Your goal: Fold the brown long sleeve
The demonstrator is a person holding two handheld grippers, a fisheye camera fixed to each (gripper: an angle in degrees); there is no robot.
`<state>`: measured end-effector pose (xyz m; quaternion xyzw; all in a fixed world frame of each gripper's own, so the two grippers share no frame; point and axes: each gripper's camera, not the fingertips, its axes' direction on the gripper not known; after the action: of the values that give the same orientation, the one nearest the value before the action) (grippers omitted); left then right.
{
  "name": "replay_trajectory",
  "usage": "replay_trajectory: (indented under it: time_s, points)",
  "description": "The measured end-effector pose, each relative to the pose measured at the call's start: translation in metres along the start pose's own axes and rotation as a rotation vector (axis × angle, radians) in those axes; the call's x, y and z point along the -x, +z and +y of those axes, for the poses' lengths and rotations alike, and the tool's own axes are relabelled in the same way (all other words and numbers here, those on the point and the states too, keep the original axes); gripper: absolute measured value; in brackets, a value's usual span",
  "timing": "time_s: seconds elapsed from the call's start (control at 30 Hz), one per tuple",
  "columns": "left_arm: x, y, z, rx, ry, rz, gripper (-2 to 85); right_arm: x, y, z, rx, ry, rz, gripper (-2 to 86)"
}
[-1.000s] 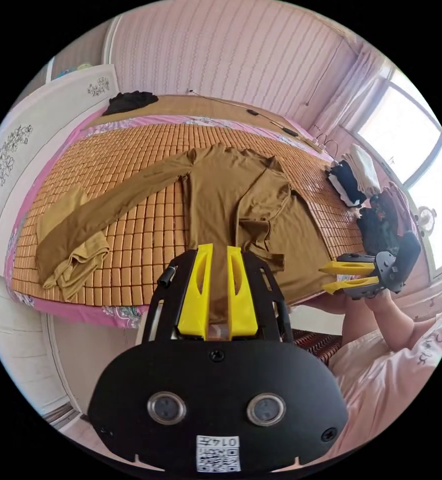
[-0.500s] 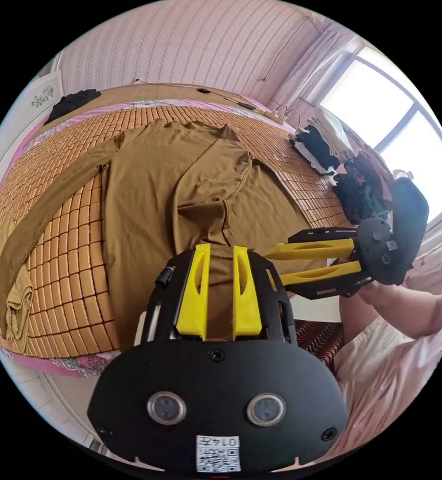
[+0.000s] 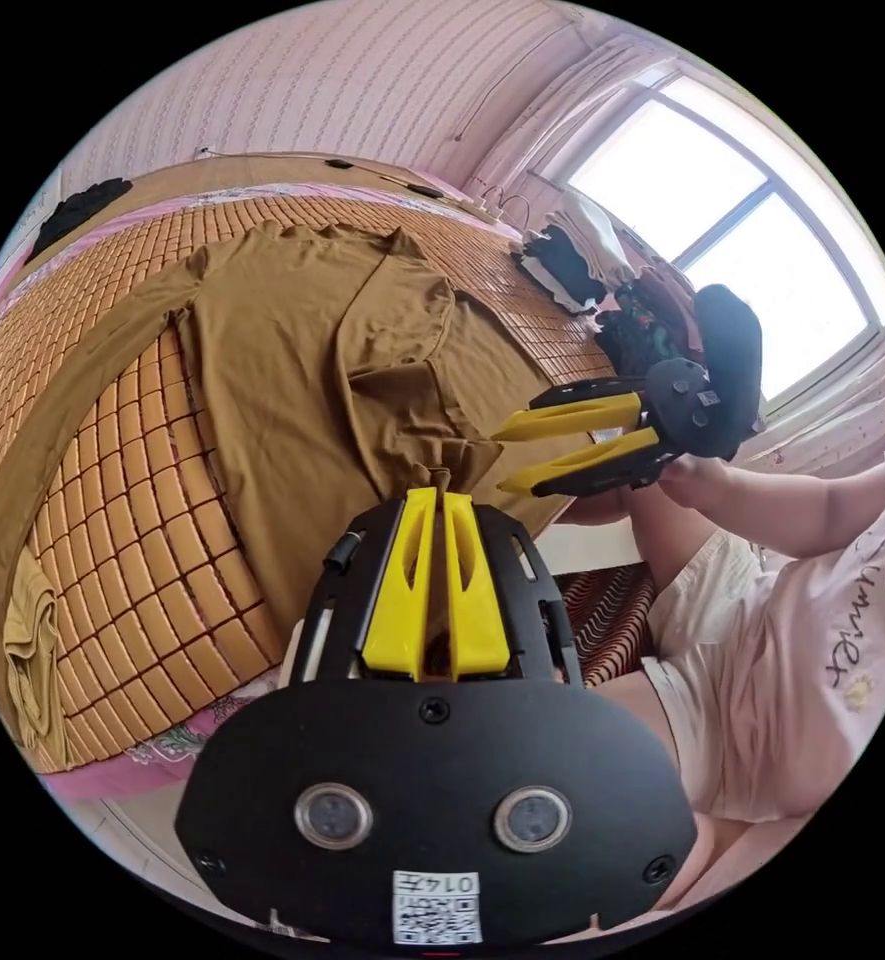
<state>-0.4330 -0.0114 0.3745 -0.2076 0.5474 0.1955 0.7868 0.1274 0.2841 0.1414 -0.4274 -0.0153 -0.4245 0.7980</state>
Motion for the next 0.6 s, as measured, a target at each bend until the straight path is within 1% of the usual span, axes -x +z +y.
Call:
replay_trajectory:
  time_s: [0.07, 0.13, 0.27, 0.33, 0.4, 0.47, 0.53, 0.6]
  points:
    - [-0.001, -0.008, 0.007, 0.029, 0.042, 0.034, -0.9, 0.007, 0.003, -0.006, 0.006, -0.028, 0.012, 11.2]
    - [0.004, -0.013, 0.011, 0.051, 0.041, 0.104, -0.9, 0.014, 0.005, -0.012, 0.005, -0.051, 0.029, 11.2]
    - [0.007, -0.029, 0.011, 0.052, 0.013, 0.087, -0.9, 0.034, 0.014, -0.026, 0.049, -0.15, 0.032, 10.7]
    - [0.011, -0.048, 0.014, -0.011, -0.008, 0.102, -0.8, 0.041, 0.02, -0.033, 0.062, -0.177, 0.05, 8.4]
    - [0.016, -0.063, 0.019, -0.079, -0.029, 0.103, -0.8, 0.044, 0.016, -0.043, 0.019, -0.176, 0.051, 3.0]
    - [0.025, -0.079, 0.027, -0.152, -0.083, 0.092, -0.8, 0.044, 0.008, -0.053, -0.037, -0.155, 0.069, 1.9]
    - [0.038, -0.1, 0.039, -0.237, -0.174, 0.085, -0.9, 0.045, 0.003, -0.066, -0.052, -0.161, 0.045, 1.4]
    - [0.047, -0.111, 0.047, -0.282, -0.232, 0.101, -0.8, 0.046, 0.0, -0.08, -0.066, -0.17, -0.023, 1.0]
